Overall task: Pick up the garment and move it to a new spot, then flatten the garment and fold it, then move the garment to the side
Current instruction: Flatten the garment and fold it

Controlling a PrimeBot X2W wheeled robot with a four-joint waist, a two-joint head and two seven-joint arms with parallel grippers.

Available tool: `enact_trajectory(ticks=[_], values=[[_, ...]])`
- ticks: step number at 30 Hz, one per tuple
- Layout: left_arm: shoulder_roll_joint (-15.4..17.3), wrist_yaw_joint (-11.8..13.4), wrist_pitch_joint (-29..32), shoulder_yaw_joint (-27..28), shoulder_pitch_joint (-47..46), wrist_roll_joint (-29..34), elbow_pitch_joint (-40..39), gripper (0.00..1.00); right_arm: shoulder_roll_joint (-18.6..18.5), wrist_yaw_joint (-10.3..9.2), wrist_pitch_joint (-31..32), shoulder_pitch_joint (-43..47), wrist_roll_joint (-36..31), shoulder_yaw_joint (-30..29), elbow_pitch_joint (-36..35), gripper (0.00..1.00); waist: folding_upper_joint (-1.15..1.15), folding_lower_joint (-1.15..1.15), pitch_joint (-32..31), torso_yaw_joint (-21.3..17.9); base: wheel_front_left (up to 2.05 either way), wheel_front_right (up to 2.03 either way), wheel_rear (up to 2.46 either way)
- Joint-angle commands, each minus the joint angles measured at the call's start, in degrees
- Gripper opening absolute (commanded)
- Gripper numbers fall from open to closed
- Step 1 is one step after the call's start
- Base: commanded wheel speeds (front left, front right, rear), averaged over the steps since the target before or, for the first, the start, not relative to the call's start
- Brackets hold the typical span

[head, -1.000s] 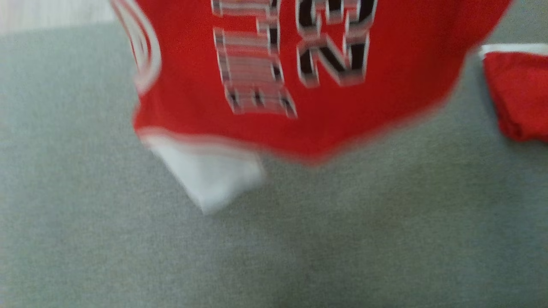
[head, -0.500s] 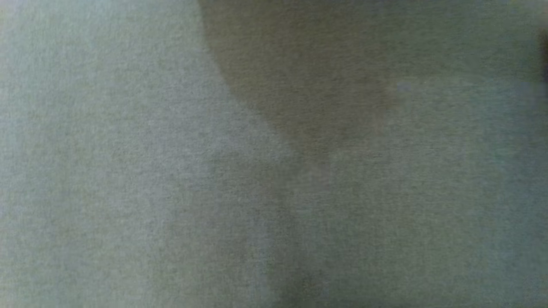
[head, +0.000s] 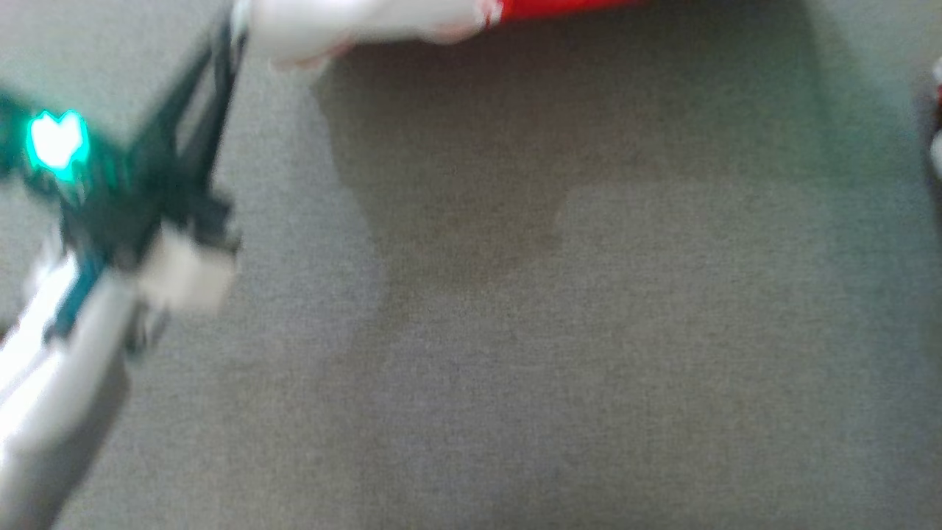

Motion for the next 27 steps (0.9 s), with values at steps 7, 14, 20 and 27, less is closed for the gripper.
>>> enact_trajectory(ticks=[7, 14, 20, 27], values=[[5.8, 4.3, -0.1, 3.8, 19.2, -2.8, -7.9, 0.00, -3.3, -0.04, -0.4, 20.5, -1.4, -6.4, -8.0, 0.00, -0.01, 0.02, -7.3, -1.1, 0.00, 0.00, 0.00], [7.7, 7.3, 0.0, 2.9, 33.5, -4.9, -13.0, 0.00, -3.3, -0.04, -0.4, 35.8, -3.3, -11.2, -13.1, 0.00, -0.01, 0.02, -11.0, -1.8, 0.00, 0.00, 0.00], [9.6, 8.2, 1.8, 2.1, 40.1, -6.8, -17.8, 0.00, -3.1, -0.04, -0.3, 43.2, -4.7, -13.9, -16.7, 0.00, -0.01, 0.02, -12.5, -2.4, 0.00, 0.00, 0.00], [8.6, 8.0, 2.5, 1.9, 37.7, -6.8, -17.8, 0.00, -1.1, -0.04, 1.4, 43.3, -4.6, -15.6, -17.7, 0.00, -0.01, 0.02, -11.7, -2.7, 0.00, 0.00, 0.00]])
